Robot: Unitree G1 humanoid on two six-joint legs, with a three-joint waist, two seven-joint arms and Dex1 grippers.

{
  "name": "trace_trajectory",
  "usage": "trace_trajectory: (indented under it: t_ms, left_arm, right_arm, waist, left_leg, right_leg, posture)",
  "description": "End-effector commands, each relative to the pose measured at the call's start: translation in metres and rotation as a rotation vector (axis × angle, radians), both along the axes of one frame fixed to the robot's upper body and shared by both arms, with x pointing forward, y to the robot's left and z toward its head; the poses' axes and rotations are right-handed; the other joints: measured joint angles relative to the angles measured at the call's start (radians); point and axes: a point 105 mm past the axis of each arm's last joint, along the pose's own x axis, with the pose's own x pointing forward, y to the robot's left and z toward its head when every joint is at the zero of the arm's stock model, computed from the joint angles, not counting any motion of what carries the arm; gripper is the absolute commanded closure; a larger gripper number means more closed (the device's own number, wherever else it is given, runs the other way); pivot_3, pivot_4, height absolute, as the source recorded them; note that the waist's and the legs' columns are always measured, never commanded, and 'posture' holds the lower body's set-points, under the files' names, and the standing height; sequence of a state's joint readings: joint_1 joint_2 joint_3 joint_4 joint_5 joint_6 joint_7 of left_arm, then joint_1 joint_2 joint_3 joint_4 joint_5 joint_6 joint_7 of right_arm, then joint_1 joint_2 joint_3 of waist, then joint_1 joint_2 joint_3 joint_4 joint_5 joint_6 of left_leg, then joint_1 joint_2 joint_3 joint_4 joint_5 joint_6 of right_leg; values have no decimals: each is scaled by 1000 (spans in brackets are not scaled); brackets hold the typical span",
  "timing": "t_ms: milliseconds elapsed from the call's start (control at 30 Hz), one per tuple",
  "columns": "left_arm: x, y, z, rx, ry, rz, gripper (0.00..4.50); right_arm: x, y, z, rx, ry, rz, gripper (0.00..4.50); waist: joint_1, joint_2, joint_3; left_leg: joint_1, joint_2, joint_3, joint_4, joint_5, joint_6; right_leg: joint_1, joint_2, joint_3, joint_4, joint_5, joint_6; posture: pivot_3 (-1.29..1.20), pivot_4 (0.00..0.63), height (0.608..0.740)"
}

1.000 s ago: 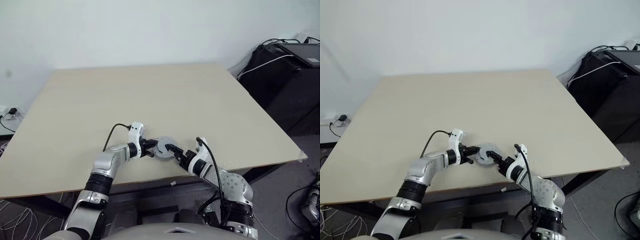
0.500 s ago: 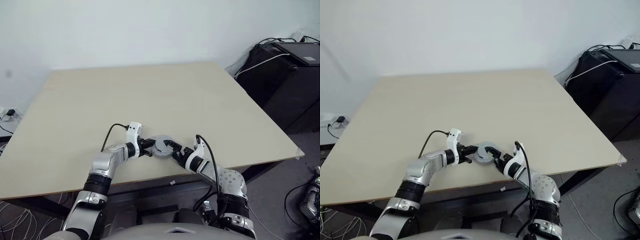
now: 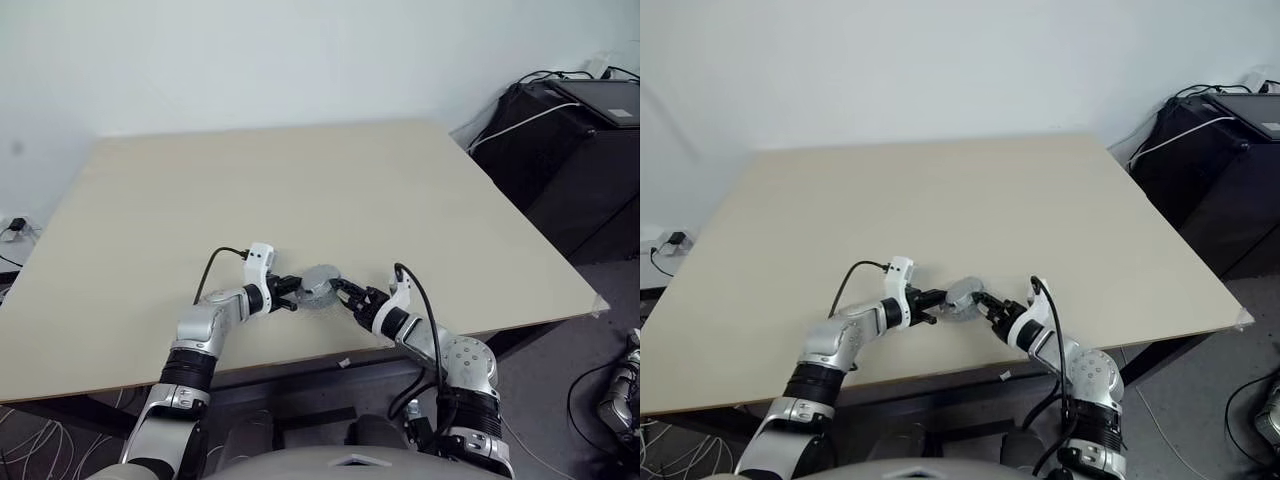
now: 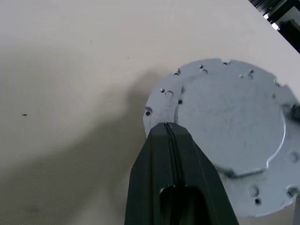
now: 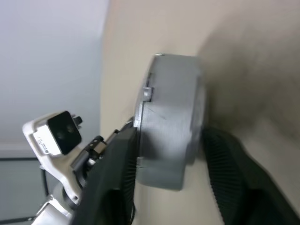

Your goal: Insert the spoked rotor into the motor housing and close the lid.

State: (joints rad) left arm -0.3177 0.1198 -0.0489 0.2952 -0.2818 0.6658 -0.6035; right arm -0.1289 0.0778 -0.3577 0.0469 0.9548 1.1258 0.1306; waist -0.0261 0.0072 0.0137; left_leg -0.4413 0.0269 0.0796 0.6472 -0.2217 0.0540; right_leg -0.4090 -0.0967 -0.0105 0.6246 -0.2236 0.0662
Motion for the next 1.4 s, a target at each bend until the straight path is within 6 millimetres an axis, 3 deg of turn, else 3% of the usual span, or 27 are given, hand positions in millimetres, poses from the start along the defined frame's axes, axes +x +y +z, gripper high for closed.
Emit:
trace_trajectory:
  t_ms: [33, 100, 833, 1167, 1400]
  left_arm:
    - [-17, -20, -15, -5, 76, -72, 4500]
    - [-16, -20, -16, -5, 76, -72, 4500]
    - [-18, -20, -17, 0, 77, -76, 4500]
    - [-18, -18, -17, 3, 77, -73, 4500]
    - [-18, -17, -17, -1, 77, -71, 4500]
  right_arm:
    - [-5, 36, 18, 66, -53, 128, 3122]
    - [-6, 36, 16, 52, -45, 132, 3284]
    - [-21, 41, 1, -26, -15, 218, 3285]
    - [-15, 40, -1, -65, -35, 191, 3285]
    - [-13, 39, 0, -73, -44, 183, 1000]
  waist:
    - [-2, 0, 0]
    - [-7, 0, 0]
    - [-9, 3, -4]
    - [-11, 3, -4]
    - [-4, 3, -3]
  left_leg:
    - [0, 0, 0, 0, 0, 0]
    - [1, 0, 0, 0, 0, 0]
    - [4, 0, -1, 0, 0, 0]
    - [8, 1, -1, -1, 0, 0]
    - [8, 0, -1, -2, 0, 0]
  right_leg:
    - [0, 0, 0, 0, 0, 0]
    - [0, 1, 0, 0, 0, 0]
    - [3, 1, 0, 1, 1, 1]
    - [7, 1, 0, 1, 0, 1]
    - [7, -1, 0, 1, 0, 0]
  posture:
    - [0, 0, 740]
    - [0, 0, 740]
    - [0, 0, 740]
    - [0, 0, 740]
    - [0, 0, 740]
